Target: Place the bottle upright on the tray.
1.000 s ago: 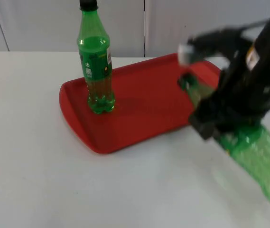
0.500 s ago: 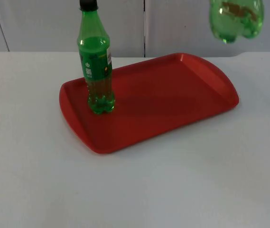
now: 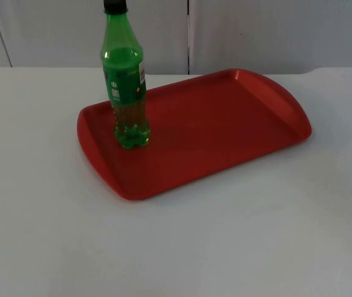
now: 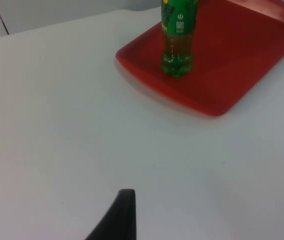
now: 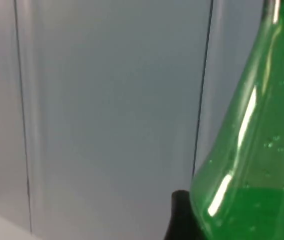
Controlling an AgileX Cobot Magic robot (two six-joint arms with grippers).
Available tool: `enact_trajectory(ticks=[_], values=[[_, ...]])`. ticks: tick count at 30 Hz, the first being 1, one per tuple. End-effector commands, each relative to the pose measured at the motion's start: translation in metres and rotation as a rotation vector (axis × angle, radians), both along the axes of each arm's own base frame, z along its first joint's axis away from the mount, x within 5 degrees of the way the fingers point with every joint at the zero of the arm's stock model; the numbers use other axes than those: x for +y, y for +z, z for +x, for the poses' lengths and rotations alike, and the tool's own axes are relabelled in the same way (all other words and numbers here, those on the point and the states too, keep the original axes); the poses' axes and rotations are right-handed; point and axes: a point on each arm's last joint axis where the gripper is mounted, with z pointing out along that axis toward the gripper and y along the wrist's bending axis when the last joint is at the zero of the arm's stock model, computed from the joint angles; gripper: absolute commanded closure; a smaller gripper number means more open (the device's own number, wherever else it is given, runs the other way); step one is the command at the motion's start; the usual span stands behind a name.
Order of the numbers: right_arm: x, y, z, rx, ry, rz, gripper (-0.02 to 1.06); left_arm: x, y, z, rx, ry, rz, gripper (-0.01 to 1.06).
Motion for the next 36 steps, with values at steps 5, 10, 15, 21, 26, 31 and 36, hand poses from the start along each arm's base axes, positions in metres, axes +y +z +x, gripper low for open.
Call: enact_trajectory(ticks=[5, 10, 15, 21, 26, 31, 36], values=[[0.002, -0.026, 0.033, -0.086, 0.016, 0.125, 1.05, 0.000, 0.000, 0.000, -0.007, -0.008, -0.006, 0.00], [0.000, -0.069, 0.066, 0.069, -0.103, 0.308, 1.05, 0.000, 0.000, 0.000, -0.007, -0.008, -0.006, 0.00], [0.009, -0.090, 0.079, -0.025, -0.068, 0.252, 1.05, 0.000, 0.000, 0.000, -0.007, -0.008, -0.006, 0.00], [0.019, -0.106, 0.091, -0.039, -0.023, 0.182, 1.05, 0.000, 0.000, 0.000, -0.007, -0.008, -0.006, 0.00], [0.027, -0.128, 0.110, -0.020, -0.020, 0.173, 1.05, 0.000, 0.000, 0.000, -0.007, -0.008, -0.006, 0.00], [0.036, -0.147, 0.121, -0.035, 0.021, 0.143, 1.05, 0.000, 0.000, 0.000, -0.007, -0.008, -0.006, 0.00], [0.052, -0.166, 0.130, -0.084, 0.135, 0.049, 1.05, 0.000, 0.000, 0.000, -0.007, -0.008, -0.006, 0.00]])
